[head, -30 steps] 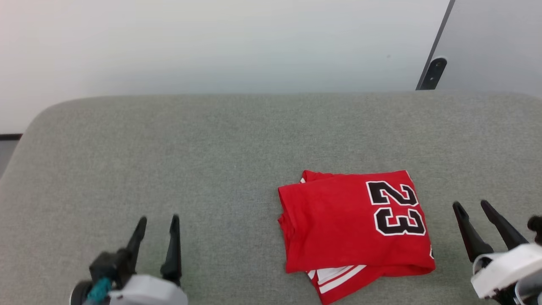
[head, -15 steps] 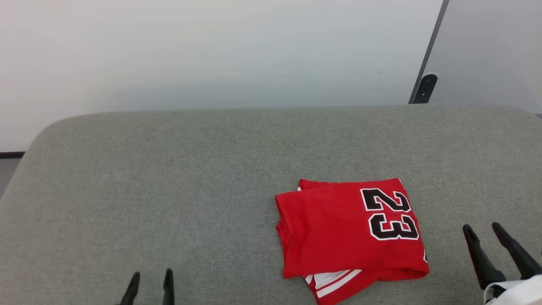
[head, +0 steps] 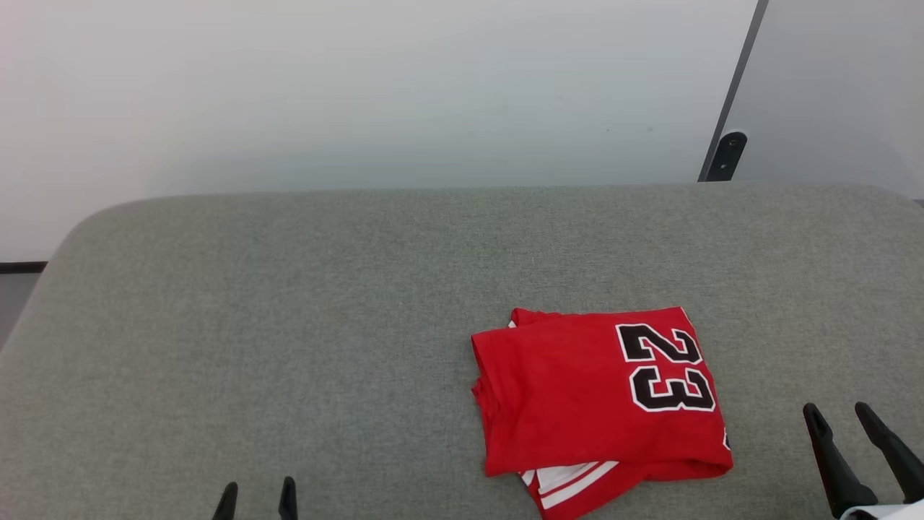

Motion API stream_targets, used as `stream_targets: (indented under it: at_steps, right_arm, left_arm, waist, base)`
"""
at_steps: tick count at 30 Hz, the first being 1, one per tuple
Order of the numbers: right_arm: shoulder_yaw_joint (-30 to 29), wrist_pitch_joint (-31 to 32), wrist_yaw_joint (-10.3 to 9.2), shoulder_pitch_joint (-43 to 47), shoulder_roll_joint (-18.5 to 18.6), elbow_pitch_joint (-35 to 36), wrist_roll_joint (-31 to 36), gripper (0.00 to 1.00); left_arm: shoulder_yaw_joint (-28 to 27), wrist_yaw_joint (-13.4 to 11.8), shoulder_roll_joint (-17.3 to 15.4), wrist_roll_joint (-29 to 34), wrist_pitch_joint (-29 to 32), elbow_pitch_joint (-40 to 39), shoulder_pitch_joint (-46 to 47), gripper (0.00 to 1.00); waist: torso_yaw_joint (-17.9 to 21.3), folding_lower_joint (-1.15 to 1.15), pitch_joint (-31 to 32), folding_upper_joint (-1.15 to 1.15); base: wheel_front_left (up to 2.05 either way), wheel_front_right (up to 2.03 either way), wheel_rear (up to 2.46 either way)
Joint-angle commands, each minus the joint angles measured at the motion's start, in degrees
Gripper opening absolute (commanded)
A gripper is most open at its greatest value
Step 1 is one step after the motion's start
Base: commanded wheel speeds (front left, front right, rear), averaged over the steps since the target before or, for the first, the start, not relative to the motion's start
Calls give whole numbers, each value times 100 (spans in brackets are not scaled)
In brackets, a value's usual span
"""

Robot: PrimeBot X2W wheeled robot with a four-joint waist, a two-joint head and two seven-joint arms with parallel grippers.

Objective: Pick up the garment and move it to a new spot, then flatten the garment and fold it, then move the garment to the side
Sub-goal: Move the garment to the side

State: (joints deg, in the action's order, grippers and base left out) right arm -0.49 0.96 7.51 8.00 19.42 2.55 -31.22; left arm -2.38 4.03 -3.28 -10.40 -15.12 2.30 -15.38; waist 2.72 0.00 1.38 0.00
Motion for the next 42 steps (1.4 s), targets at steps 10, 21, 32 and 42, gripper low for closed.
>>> stream_targets:
  at_steps: [10, 21, 32, 42]
  right_arm:
    - [-63, 108, -5, 98, -65, 56, -7, 100]
    - [284, 428, -5, -349, 40, -129, -23, 100]
    - [1306, 2364, -5, -2304, 333, -1689, -192, 100]
    - [2007, 4337, -5, -3690, 814, -2756, -733, 100]
  left_arm:
    - [75, -98, -17, 35, 6, -86, -6, 100]
    - [168, -164, -13, 1, 14, -108, 42, 100]
    - [447, -241, 16, -64, 6, 160, 567, 100]
    - [588, -268, 30, 74, 1, 269, 1167, 100]
  waist:
    - [-30, 0, -9, 0]
    - [13, 0, -52, 0]
    - [-135, 0, -411, 0]
    - [-438, 0, -947, 0]
  base:
    - [0, 0, 0]
    - [0, 0, 0]
    - [0, 0, 0]
    - [0, 0, 0]
